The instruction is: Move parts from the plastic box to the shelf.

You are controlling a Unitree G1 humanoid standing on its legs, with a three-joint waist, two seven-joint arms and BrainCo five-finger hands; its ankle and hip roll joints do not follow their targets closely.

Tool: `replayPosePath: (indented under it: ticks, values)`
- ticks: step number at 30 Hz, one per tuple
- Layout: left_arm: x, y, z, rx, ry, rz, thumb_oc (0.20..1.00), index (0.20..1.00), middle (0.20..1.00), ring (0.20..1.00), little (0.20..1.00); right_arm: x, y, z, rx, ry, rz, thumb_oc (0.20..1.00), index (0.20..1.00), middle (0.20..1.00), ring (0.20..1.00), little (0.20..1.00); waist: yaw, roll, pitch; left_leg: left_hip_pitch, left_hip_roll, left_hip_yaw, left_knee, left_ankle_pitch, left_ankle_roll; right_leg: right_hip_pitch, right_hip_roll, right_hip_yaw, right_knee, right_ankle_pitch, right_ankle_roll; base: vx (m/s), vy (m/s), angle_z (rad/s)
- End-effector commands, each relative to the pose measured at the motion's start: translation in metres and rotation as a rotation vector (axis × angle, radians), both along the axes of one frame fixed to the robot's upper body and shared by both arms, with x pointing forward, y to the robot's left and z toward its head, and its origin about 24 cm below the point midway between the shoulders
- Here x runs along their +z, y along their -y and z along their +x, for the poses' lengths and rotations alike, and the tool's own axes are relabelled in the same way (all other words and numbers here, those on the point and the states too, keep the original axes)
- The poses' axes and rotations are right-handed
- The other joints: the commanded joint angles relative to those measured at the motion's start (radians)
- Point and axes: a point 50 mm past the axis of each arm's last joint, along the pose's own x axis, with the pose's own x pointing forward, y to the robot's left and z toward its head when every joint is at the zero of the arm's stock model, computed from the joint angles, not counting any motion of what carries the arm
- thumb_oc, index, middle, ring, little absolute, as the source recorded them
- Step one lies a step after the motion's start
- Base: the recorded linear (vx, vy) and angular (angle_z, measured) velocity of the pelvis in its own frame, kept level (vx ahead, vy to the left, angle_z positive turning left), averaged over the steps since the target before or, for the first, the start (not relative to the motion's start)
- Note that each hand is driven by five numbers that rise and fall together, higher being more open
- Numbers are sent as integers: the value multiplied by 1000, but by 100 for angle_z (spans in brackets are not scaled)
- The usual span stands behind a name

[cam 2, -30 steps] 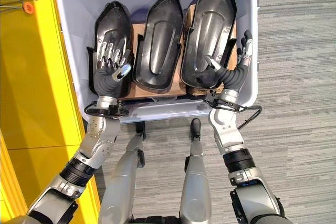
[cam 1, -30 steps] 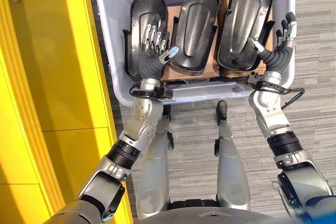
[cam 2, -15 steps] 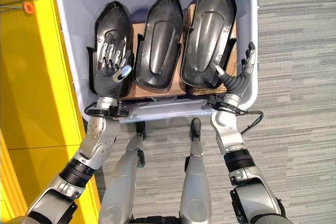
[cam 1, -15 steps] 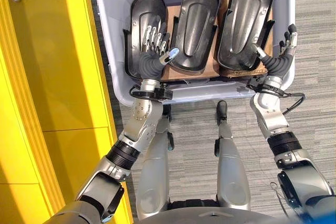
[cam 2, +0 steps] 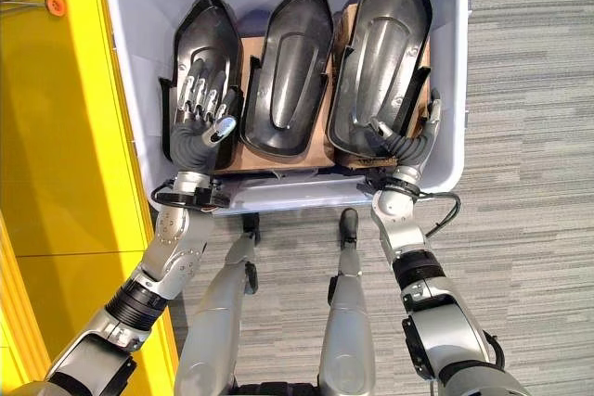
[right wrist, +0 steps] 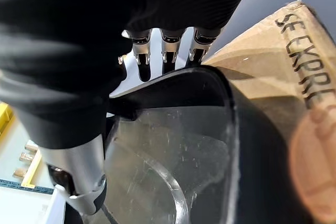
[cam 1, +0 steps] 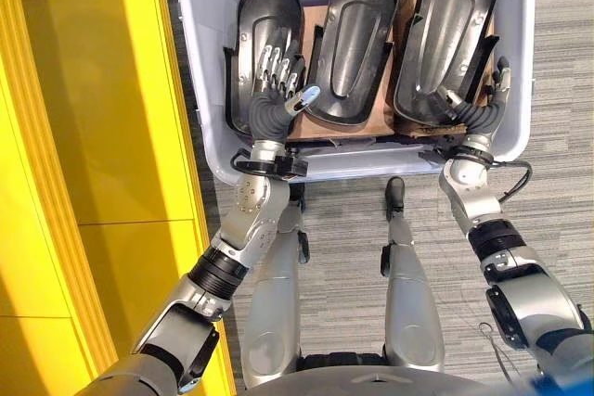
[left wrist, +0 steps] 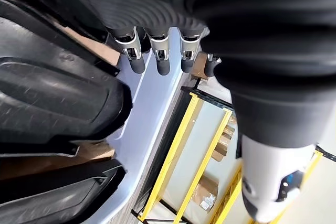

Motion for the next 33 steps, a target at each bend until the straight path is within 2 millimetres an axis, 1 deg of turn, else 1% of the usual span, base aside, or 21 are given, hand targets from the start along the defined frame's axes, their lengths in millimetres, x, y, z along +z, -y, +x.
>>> replayPosePath:
  ticks: [1, 2, 3, 7, 9, 11, 12, 13, 16, 26, 29, 32, 33]
  values:
    - [24, 3, -6, -40, 132, -25, 1000, 1000, 1000, 1000, 1000, 7, 6, 5, -13, 3, 10, 1000, 1000, 1000, 1000, 1000, 39, -4, -34, -3, 60, -21, 80, -71, -70, -11, -6, -1, 58, 59, -11, 0, 0, 0]
    - [24, 3, -6, -40, 133, -25, 1000, 1000, 1000, 1000, 1000, 7, 6, 5, -13, 4, 10, 1000, 1000, 1000, 1000, 1000, 39, -4, -34, -3, 60, -21, 80, -71, -70, -11, -6, -1, 59, 59, -11, 0, 0, 0]
    - [24, 4, -7, -50, 134, -24, 1000, 1000, 1000, 1000, 1000, 8, 10, 9, -31, -17, 12, 1000, 1000, 1000, 1000, 1000, 43, -2, -33, -3, 61, -23, 78, -70, -71, -12, -7, -4, 59, 59, -11, 0, 0, 0]
    - [23, 10, -7, -87, 124, -11, 1000, 1000, 1000, 1000, 1000, 0, 23, 20, -69, -123, 64, 1000, 1000, 1000, 1000, 1000, 59, 8, -31, 2, 60, -22, 73, -67, -72, -10, -8, -5, 59, 60, -12, 0, 0, 0]
    - [22, 12, -6, -98, 120, -7, 1000, 1000, 1000, 1000, 1000, -3, 23, 24, -59, -160, 81, 1000, 1000, 1000, 1000, 1000, 65, 9, -30, 3, 59, -20, 74, -67, -73, -8, -8, -5, 59, 60, -11, 0, 0, 0]
    - [21, 15, -6, -119, 111, -7, 1000, 1000, 1000, 1000, 1000, -4, 24, 29, -42, -219, 60, 1000, 1000, 1000, 1000, 1000, 73, 9, -30, 7, 57, -17, 71, -66, -72, -4, -8, -6, 59, 61, -10, -9, 1, -4]
    - [21, 15, -6, -122, 110, -3, 1000, 1000, 1000, 1000, 1000, -5, 24, 30, -32, -238, 47, 523, 523, 523, 523, 523, 74, 10, -29, 9, 57, -16, 71, -65, -72, -4, -8, -5, 60, 62, -10, -12, 3, -5]
    - [22, 15, -5, -124, 113, 2, 1000, 1000, 1000, 1000, 1000, -6, 22, 32, -10, -272, 4, 200, 200, 200, 200, 200, 75, 8, -25, 10, 58, -14, 72, -64, -73, -2, -8, -6, 61, 62, -10, 0, 0, 0]
    - [20, 14, -4, -120, 106, 7, 1000, 1000, 1000, 1000, 1000, -8, 24, 33, 1, -311, -44, 200, 200, 200, 200, 200, 76, 6, -23, 15, 60, -12, 69, -62, -74, 0, -7, -9, 61, 63, -9, 0, 0, 0]
    - [19, 11, -3, -107, 100, 5, 1000, 1000, 1000, 1000, 1000, -10, 29, 32, 5, -327, -58, 200, 200, 200, 200, 200, 70, -9, -25, 38, 64, -11, 67, -64, -76, 21, -6, -17, 65, 61, -7, 0, 0, 0]
    - [17, 8, -3, -103, 95, 8, 1000, 1000, 1000, 1000, 1000, -3, 37, 30, -16, -297, -76, 200, 200, 200, 200, 200, 65, -16, -34, 50, 68, -10, 64, -65, -77, 32, -6, -20, 64, 61, -6, 0, 0, 0]
    - [16, 4, -3, -91, 94, 7, 1000, 1000, 1000, 1000, 1000, 11, 37, 29, -14, -234, -118, 200, 200, 200, 200, 200, 58, -25, -44, 63, 69, -8, 57, -61, -77, 41, -6, -19, 63, 64, -6, 0, 0, 0]
    - [16, 2, -3, -84, 95, 6, 1000, 1000, 1000, 1000, 1000, 18, 37, 28, -11, -196, -134, 200, 200, 200, 200, 200, 53, -30, -47, 69, 70, -8, 56, -61, -77, 45, -6, -20, 63, 64, -6, 0, 0, 0]
